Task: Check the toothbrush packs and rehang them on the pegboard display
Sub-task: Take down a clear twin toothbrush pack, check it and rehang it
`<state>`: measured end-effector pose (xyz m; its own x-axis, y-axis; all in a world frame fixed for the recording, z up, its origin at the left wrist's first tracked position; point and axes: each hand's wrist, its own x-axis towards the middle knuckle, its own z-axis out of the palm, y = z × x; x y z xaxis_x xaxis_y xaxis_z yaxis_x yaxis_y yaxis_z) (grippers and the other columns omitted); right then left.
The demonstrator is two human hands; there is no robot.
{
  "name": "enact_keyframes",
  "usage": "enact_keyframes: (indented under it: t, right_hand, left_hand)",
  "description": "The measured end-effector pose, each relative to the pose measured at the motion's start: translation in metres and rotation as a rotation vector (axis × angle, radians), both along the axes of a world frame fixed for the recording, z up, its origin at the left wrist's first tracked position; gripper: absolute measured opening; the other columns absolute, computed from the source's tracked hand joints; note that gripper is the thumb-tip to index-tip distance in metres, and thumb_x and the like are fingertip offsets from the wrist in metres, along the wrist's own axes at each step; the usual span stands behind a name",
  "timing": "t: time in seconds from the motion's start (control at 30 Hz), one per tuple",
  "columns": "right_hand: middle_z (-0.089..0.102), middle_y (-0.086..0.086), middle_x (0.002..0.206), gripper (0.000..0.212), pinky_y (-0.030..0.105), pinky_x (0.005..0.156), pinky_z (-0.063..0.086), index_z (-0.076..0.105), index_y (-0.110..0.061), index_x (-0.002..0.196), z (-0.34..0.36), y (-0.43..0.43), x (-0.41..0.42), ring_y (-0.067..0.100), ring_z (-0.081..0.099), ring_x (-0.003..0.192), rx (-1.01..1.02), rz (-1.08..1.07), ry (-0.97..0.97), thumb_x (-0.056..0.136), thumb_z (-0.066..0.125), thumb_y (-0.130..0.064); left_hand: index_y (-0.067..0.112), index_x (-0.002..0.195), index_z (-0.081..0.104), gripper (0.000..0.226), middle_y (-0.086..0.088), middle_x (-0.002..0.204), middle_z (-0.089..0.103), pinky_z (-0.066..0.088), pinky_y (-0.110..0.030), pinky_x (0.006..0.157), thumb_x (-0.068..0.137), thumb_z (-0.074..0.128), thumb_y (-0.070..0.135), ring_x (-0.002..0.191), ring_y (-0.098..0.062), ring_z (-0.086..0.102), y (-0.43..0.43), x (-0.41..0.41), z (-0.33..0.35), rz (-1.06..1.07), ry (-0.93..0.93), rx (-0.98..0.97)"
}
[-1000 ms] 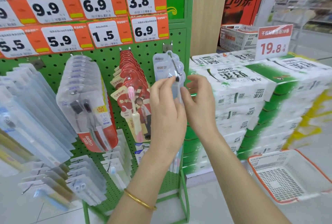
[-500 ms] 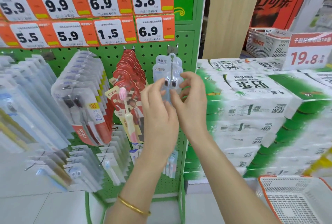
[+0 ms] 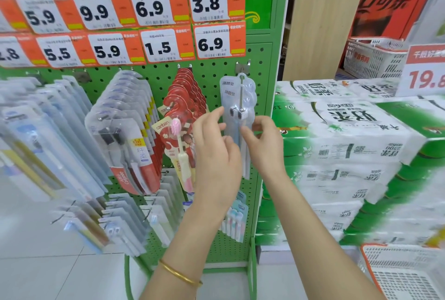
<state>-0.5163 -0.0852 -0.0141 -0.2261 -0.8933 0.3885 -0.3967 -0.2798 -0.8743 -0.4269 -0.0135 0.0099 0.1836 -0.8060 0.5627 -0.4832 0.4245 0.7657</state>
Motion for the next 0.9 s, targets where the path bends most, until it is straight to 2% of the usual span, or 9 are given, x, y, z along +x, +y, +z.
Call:
enact_keyframes:
  t: [0.17, 0.23, 0.33, 0.4, 0.57, 0.67, 0.77, 0.9]
  right_hand:
    - [0.055, -0.012, 0.079, 0.007, 0.014, 0.064, 0.038, 0.057, -0.015, 0.090, -0.005, 0.002, -0.005, 0.003, 0.050, 0.072, -0.052, 0.027, -0.065, 0.094, 0.052, -0.014]
    - [0.053, -0.009, 0.074, 0.010, 0.016, 0.059, 0.036, 0.056, -0.016, 0.085, -0.006, 0.003, -0.005, 0.004, 0.046, 0.065, -0.064, 0.032, -0.106, 0.094, 0.051, -0.013]
    - [0.054, -0.005, 0.075, 0.011, 0.021, 0.061, 0.037, 0.056, -0.014, 0.085, -0.006, 0.007, -0.006, 0.007, 0.045, 0.066, -0.070, 0.043, -0.135, 0.094, 0.050, -0.012]
    - [0.055, -0.005, 0.077, 0.010, 0.022, 0.063, 0.038, 0.057, -0.014, 0.087, -0.007, 0.010, -0.006, 0.007, 0.046, 0.068, -0.075, 0.050, -0.147, 0.094, 0.050, -0.012]
    - [0.057, -0.007, 0.080, 0.012, 0.024, 0.067, 0.039, 0.056, -0.019, 0.087, -0.006, 0.019, -0.008, 0.006, 0.050, 0.071, -0.096, 0.058, -0.185, 0.095, 0.050, -0.012]
    - [0.059, -0.007, 0.082, 0.016, 0.023, 0.068, 0.040, 0.056, -0.023, 0.086, -0.006, 0.024, -0.009, 0.005, 0.051, 0.073, -0.102, 0.059, -0.191, 0.094, 0.050, -0.011]
    - [0.059, -0.003, 0.085, 0.016, 0.024, 0.069, 0.040, 0.056, -0.023, 0.086, -0.008, 0.027, -0.008, 0.007, 0.052, 0.074, -0.092, 0.056, -0.196, 0.094, 0.050, -0.011]
    - [0.056, -0.005, 0.081, 0.010, 0.025, 0.067, 0.039, 0.056, -0.016, 0.089, -0.006, 0.025, -0.006, 0.007, 0.048, 0.070, -0.080, 0.053, -0.185, 0.095, 0.049, -0.011]
  left_hand:
    - [0.017, 0.138, 0.037, 0.047, 0.004, 0.134, 0.031, 0.035, -0.005, 0.091, 0.094, 0.037, -0.001, 0.116, 0.003, 0.042, -0.001, 0.005, -0.002, -0.012, 0.001, 0.009]
    - [0.017, 0.138, 0.037, 0.047, 0.004, 0.135, 0.031, 0.037, -0.010, 0.095, 0.095, 0.037, 0.001, 0.117, 0.003, 0.042, -0.002, 0.006, -0.002, -0.018, -0.006, 0.013]
    - [0.018, 0.138, 0.037, 0.046, 0.004, 0.136, 0.031, 0.041, -0.030, 0.102, 0.094, 0.038, 0.003, 0.122, -0.005, 0.041, -0.004, 0.007, -0.004, -0.020, -0.016, 0.007]
    - [0.017, 0.138, 0.037, 0.046, 0.005, 0.135, 0.031, 0.042, -0.037, 0.102, 0.094, 0.038, 0.002, 0.124, -0.009, 0.042, -0.005, 0.007, -0.004, -0.019, -0.010, -0.006]
    - [0.015, 0.137, 0.037, 0.047, 0.004, 0.130, 0.033, 0.045, -0.030, 0.095, 0.093, 0.038, 0.000, 0.115, -0.002, 0.044, -0.002, 0.007, -0.003, -0.025, 0.024, -0.031]
    - [0.015, 0.136, 0.039, 0.048, 0.005, 0.126, 0.034, 0.043, -0.023, 0.089, 0.091, 0.039, -0.003, 0.109, -0.003, 0.046, 0.001, 0.006, -0.003, -0.018, 0.028, -0.068]
    - [0.016, 0.135, 0.040, 0.047, 0.005, 0.126, 0.034, 0.044, -0.028, 0.091, 0.091, 0.039, -0.002, 0.108, -0.005, 0.045, 0.003, 0.006, -0.002, 0.002, 0.040, -0.075]
    - [0.007, 0.136, 0.039, 0.047, -0.007, 0.133, 0.036, 0.040, -0.034, 0.100, 0.090, 0.041, -0.002, 0.115, -0.016, 0.043, -0.008, 0.007, -0.001, 0.051, 0.026, -0.099]
